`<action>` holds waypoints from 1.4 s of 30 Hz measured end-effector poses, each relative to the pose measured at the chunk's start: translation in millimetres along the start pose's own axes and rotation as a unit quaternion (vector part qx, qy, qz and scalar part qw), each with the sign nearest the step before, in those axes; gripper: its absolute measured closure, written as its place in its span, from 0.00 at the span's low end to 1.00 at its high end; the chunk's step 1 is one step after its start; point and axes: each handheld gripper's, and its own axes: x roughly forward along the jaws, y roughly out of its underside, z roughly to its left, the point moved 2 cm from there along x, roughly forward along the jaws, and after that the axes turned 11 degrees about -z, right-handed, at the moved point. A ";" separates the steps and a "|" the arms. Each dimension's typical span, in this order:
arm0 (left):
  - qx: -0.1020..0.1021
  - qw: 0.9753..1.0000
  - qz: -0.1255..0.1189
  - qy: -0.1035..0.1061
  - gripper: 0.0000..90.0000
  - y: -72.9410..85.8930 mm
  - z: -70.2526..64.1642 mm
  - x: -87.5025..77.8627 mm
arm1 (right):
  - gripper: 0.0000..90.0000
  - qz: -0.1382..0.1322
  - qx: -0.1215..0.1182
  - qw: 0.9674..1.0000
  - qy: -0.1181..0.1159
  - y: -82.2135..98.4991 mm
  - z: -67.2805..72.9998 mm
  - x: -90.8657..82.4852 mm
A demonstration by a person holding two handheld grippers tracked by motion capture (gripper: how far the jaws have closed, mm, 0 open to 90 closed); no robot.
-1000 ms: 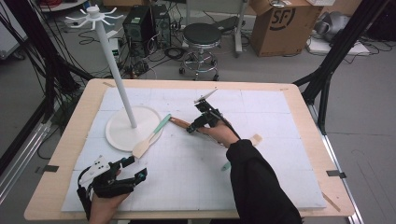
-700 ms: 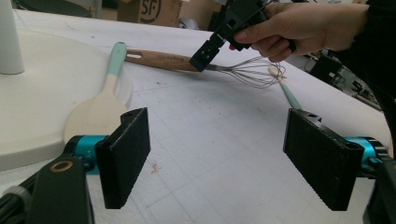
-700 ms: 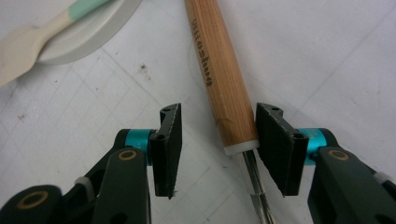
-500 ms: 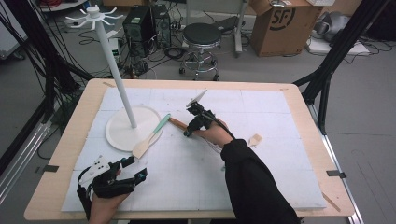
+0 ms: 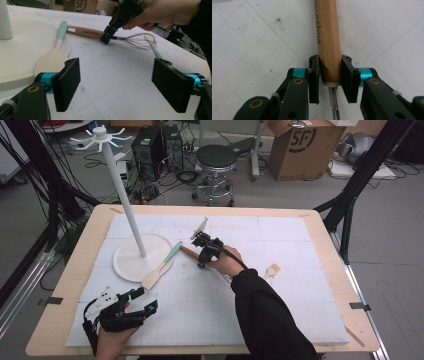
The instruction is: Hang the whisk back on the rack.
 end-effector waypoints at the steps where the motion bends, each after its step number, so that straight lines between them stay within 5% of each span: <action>1: 0.000 1.000 -0.001 0.001 0.26 0.1 -0.1 0.1 | 0.80 0.000 -0.005 1.000 0.001 -0.2 1.0 0.1; 10: 0.000 1.000 -0.002 0.001 0.26 0.2 -0.5 -1.3 | 0.82 0.001 -0.031 1.000 -0.001 0.4 1.7 -1.0; 17: 0.001 1.000 -0.002 -0.001 0.27 0.2 -0.4 -2.1 | 0.82 0.003 -0.012 1.000 0.011 9.1 -2.1 -8.3; 27: 0.002 1.000 -0.002 -0.003 0.27 0.4 -1.2 -2.0 | 0.82 -0.065 0.014 0.998 -0.017 18.8 -3.8 -35.4; 31: 0.001 1.000 -0.002 -0.004 0.27 0.5 -0.9 -1.1 | 0.82 -0.127 0.012 0.991 -0.031 24.1 4.3 -46.0; 36: 0.000 1.000 -0.003 -0.003 0.27 0.5 -0.8 -1.0 | 0.82 -0.173 0.004 0.984 -0.042 25.9 5.7 -56.0; 37: 0.001 1.000 -0.003 -0.003 0.27 0.4 -0.9 -1.1 | 0.82 -0.198 0.006 0.979 -0.048 24.3 5.7 -62.6; 38: 0.003 1.000 -0.002 -0.004 0.27 0.4 -1.1 -1.4 | 0.82 -0.198 0.006 0.979 -0.048 24.3 5.7 -62.6; 42: 0.006 1.000 -0.002 -0.003 0.27 0.6 -1.9 -1.7 | 0.82 -0.236 0.020 0.969 -0.075 21.1 7.3 -73.6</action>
